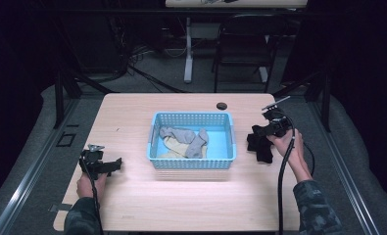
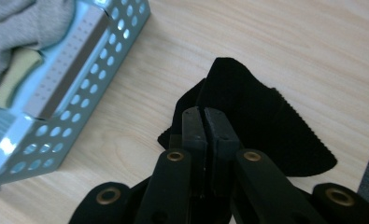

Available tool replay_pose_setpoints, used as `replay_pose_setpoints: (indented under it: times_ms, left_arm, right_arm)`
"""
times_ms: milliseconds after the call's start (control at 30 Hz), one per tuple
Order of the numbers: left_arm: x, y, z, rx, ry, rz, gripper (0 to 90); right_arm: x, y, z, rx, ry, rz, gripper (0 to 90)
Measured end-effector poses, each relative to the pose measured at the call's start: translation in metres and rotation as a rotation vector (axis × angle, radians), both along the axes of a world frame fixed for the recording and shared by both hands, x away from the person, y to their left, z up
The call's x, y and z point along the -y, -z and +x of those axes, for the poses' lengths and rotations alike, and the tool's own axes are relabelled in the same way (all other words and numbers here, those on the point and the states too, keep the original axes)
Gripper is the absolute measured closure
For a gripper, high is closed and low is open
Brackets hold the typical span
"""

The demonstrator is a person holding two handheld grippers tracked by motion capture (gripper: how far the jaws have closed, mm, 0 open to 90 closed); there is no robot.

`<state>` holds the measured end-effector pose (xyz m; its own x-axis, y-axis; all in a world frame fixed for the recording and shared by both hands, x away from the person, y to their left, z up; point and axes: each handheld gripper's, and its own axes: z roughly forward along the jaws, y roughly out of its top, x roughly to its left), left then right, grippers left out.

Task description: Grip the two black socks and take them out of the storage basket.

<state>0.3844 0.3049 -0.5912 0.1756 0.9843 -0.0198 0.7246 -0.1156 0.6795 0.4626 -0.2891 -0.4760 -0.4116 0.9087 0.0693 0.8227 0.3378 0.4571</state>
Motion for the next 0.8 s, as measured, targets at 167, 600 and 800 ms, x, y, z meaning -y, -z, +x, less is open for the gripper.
replay_pose_setpoints:
  times_ms: [167,600,800]
  left_arm:
    - [0.0,0.0,0.0,0.0,0.001,0.001,1.4]
    - [0.0,0.0,0.0,0.001,0.0,0.0,1.4]
    - [0.0,0.0,0.0,0.001,0.0,0.0,1.4]
  right_arm:
    - [0.0,0.009,0.003,-0.021,0.007,0.011,85.2]
    - [0.015,-0.019,-0.027,0.067,-0.003,0.102,24.0]
    - [0.021,-0.03,-0.048,0.113,-0.04,0.109,7.1]
